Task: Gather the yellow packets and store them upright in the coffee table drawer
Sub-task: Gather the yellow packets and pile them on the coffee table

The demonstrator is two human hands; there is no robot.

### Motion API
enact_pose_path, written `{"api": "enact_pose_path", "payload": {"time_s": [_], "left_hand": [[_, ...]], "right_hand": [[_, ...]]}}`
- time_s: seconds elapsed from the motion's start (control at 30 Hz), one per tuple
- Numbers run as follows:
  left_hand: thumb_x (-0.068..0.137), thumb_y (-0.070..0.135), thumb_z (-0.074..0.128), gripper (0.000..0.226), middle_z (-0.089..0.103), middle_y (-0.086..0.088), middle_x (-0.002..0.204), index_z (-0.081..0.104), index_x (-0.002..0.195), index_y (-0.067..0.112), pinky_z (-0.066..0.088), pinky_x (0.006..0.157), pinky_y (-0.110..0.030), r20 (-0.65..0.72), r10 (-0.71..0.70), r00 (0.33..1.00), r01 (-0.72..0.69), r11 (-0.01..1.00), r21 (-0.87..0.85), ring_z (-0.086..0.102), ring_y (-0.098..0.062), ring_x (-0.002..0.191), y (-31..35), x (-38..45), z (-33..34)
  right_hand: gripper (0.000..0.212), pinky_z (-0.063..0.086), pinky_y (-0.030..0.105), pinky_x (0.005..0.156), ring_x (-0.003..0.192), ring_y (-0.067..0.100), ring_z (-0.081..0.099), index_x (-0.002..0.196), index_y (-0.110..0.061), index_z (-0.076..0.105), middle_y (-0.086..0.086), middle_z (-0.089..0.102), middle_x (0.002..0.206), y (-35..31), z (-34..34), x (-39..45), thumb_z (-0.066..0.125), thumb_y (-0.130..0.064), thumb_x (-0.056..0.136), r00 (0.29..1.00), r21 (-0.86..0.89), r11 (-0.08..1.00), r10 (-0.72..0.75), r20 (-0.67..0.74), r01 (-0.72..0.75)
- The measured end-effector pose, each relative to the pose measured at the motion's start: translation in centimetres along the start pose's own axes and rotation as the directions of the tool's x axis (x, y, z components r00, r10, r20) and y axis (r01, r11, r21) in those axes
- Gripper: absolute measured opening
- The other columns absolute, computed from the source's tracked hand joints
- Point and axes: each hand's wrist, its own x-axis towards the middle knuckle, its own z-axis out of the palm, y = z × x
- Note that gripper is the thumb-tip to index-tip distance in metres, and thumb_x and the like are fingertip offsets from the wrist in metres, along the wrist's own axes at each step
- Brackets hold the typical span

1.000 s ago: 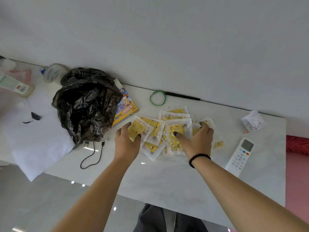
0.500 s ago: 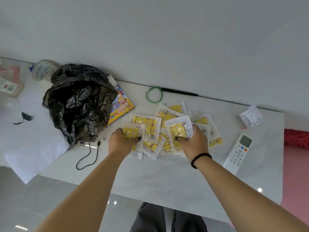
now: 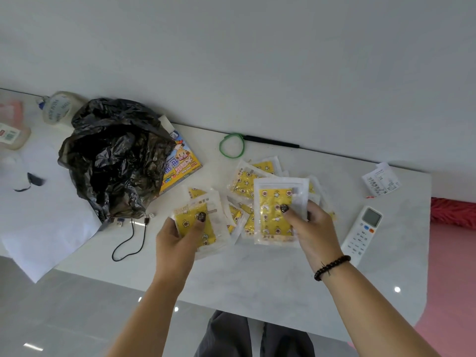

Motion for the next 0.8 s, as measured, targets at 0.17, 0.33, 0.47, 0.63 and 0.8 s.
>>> {"api": "enact_pose_path", "payload": {"time_s": [0.17, 0.33, 0.47, 0.63, 0.8], "left_hand": [[0.094, 0.002, 0.052, 0.015, 0.075, -0.001, 0.083, 0.063, 0.096, 0.012, 0.061, 0.069, -0.036, 0.120, -0.081, 0.989, 0.113, 0.952, -0.286, 0.073, -0.018, 0.077, 0.8, -0.2, 1.0], [0.096, 0.009, 0.051, 0.018, 0.075, -0.011, 0.100, 0.062, 0.111, 0.008, 0.061, 0.073, -0.043, 0.183, -0.165, 0.969, 0.214, 0.930, -0.298, 0.073, -0.026, 0.089, -0.4, -0.7, 2.7], [0.089, 0.004, 0.064, 0.028, 0.072, -0.014, 0.106, 0.059, 0.116, 0.008, 0.057, 0.083, -0.052, 0.105, -0.174, 0.979, 0.190, 0.968, -0.163, 0.072, -0.030, 0.093, -1.8, -0.5, 3.4], [0.087, 0.006, 0.067, 0.021, 0.074, -0.005, 0.100, 0.061, 0.104, 0.018, 0.058, 0.080, -0.049, 0.022, -0.252, 0.967, 0.251, 0.945, -0.209, 0.072, -0.025, 0.090, -2.8, -0.2, 3.9], [0.087, 0.005, 0.067, 0.031, 0.072, -0.008, 0.107, 0.060, 0.115, 0.014, 0.056, 0.087, -0.049, -0.045, -0.313, 0.949, 0.284, 0.907, -0.312, 0.070, -0.028, 0.095, -3.0, -0.2, 3.7]], "right_hand": [[0.038, 0.055, 0.048, 0.071, 0.076, 0.043, 0.060, 0.085, 0.003, 0.061, 0.029, 0.062, 0.082, -1.0, 3.5, 0.7, 0.070, -0.033, 0.074, 0.982, -0.097, 0.994, -0.022, 0.187, 0.041], [0.038, 0.023, 0.019, 0.051, 0.056, 0.010, 0.027, 0.064, -0.013, 0.032, -0.004, 0.029, 0.066, 0.8, 6.2, 0.2, 0.062, -0.023, 0.086, 0.982, -0.329, 0.938, -0.053, 0.182, 0.112], [0.035, 0.026, 0.017, 0.054, 0.063, 0.004, 0.034, 0.063, -0.020, 0.035, -0.006, 0.033, 0.070, 3.5, 6.3, 0.0, 0.059, -0.024, 0.088, 0.992, -0.464, 0.881, -0.041, 0.122, 0.093], [0.035, 0.046, 0.030, 0.095, 0.111, 0.017, 0.050, 0.116, -0.012, 0.055, 0.002, 0.053, 0.117, 2.4, 4.9, 2.7, 0.066, -0.025, 0.085, 0.984, -0.523, 0.840, -0.175, -0.013, 0.143], [0.065, 0.033, 0.039, 0.103, 0.126, 0.027, 0.036, 0.137, -0.016, 0.038, 0.007, 0.040, 0.137, -0.5, 4.9, 7.6, 0.066, -0.039, 0.083, 0.948, -0.876, 0.440, -0.312, 0.058, 0.198]]}}
